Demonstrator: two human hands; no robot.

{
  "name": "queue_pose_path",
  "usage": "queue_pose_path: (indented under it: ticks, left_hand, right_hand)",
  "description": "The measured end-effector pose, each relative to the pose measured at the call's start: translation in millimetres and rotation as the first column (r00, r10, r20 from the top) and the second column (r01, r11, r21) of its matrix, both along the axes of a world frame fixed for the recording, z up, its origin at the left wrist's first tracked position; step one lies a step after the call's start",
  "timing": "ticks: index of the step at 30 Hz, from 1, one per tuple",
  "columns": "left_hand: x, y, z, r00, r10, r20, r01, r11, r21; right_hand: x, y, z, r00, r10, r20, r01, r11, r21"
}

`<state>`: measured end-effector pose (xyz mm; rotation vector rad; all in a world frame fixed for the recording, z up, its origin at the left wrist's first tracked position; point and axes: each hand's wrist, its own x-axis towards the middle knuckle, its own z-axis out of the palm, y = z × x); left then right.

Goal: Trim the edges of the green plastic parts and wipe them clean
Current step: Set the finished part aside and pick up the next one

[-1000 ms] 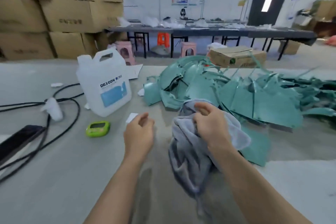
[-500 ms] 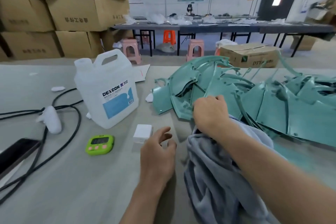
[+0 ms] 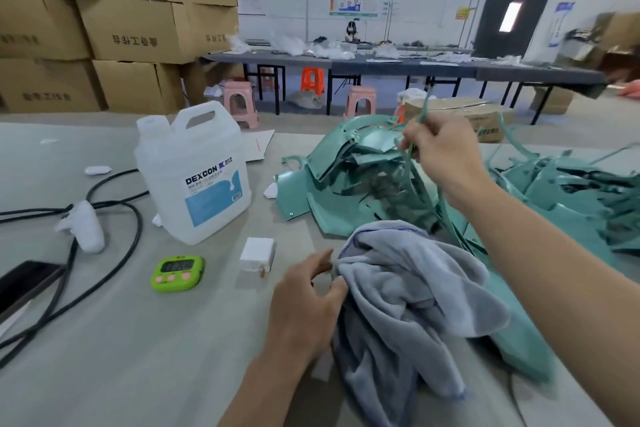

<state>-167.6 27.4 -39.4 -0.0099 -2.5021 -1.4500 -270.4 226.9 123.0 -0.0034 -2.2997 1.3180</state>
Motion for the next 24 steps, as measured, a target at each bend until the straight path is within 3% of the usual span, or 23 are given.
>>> queue_pose_path:
  ticks: [2,4,6,8,11,14,17,20,24]
  left_hand:
    - [1.8,2.9,2.2,0.997,-0.074,-0.003,0.073,0.996,-0.044]
    - [4.3,6.0,3.6,0.990,-0.143,-0.016,0.141,0.986,-0.084]
    - [5.2,7.5,3.0,0.986,-0.166,-0.023,0.164,0.984,-0.073]
    - [5.3,7.3,3.6,0.993,-0.108,-0.049,0.108,0.994,-0.005]
    - [7.5,5.0,9.4,0.976,0.021,-0.215,-0.005,0.997,0.074]
    - [12.4,3.4,15.7,0.869,0.039,-0.494,-0.085,0.994,-0.070]
    - [15.8,7.1,18.6,0.790,0.030,-0.612,-0.191,0.961,-0.200]
    - [16.5,7.1,15.5,0.732,0.073,-0.677,-0.329,0.909,-0.257]
    - [16.5,-14.5,14.2,0.635,0.081,-0.769,-0.435,0.860,-0.268]
  right_hand:
    - [4.7,-1.3,5.6,0.982,0.178,0.062,-0.165,0.970,-0.176]
    - [12.5,-7.7,9.3,0.946,0.297,0.132,-0.288,0.954,-0.087]
    - [22.2,-10.8,17.8,0.942,0.335,0.008,-0.330,0.933,-0.141]
    - [33.6,-10.1,26.4,0.936,0.322,-0.141,-0.352,0.867,-0.353]
    - [54.0,-6.9,22.1,0.938,0.294,-0.183,-0.343,0.721,-0.602]
    - [75.9,-2.1,1.5,0.934,0.261,-0.245,-0.349,0.510,-0.786]
    - [95.1,6.7,-20.5,0.899,0.262,-0.351,-0.417,0.263,-0.870]
    - [109.5,4.5,-47.9,0.921,0.286,-0.262,-0.305,0.115,-0.945]
    - [131.7,-2.6,-89.4,0.949,0.311,-0.051,-0.078,0.077,-0.994]
